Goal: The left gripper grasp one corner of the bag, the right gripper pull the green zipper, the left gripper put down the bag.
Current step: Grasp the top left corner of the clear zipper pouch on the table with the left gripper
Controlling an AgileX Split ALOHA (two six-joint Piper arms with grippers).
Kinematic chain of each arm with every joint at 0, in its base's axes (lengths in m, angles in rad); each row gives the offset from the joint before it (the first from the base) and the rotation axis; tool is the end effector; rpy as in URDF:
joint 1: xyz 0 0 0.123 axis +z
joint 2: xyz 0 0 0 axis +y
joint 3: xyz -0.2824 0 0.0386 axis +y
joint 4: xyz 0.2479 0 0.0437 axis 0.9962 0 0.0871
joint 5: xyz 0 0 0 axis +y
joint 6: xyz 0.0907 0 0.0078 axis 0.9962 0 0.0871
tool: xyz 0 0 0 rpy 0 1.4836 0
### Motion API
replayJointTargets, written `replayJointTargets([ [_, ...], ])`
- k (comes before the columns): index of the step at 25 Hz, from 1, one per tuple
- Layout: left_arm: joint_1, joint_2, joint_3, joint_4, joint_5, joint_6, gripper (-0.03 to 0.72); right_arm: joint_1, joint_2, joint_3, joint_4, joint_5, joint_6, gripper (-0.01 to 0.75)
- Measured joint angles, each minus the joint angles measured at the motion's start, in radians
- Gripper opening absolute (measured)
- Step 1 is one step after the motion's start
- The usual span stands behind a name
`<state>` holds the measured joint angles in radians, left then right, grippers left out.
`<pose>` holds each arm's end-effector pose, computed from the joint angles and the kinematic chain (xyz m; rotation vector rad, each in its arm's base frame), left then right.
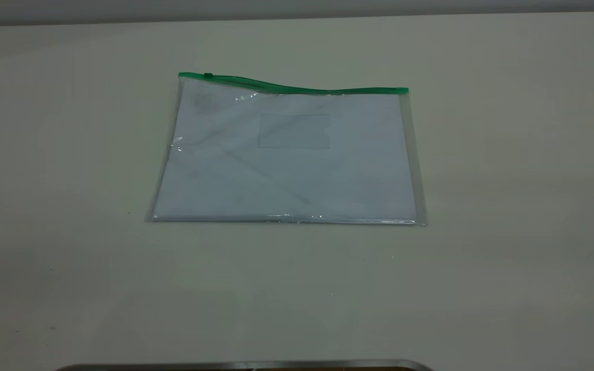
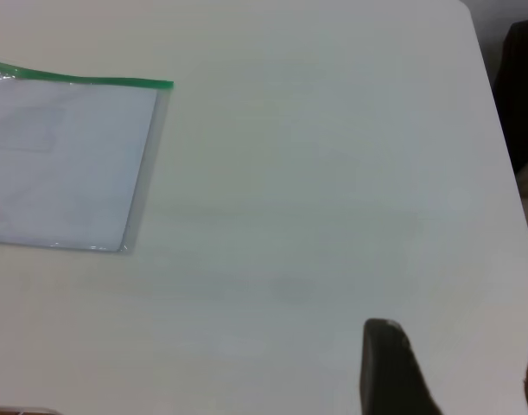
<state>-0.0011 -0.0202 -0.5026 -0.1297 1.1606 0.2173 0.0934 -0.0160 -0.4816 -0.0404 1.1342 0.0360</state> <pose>-0.0131 -0.0108 0.2704 0.2460 2.0998 -0.0280 -0.0081 -0.0041 0.2662 -0.0572 2.1188 0.0279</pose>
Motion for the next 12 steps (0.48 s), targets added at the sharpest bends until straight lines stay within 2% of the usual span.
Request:
replayJointTargets([
  [12,0.000,0.000,0.000,0.000,0.000,0.000,0.454,0.000,0.000,0.000,0.000,0.000,0.000,0.413],
])
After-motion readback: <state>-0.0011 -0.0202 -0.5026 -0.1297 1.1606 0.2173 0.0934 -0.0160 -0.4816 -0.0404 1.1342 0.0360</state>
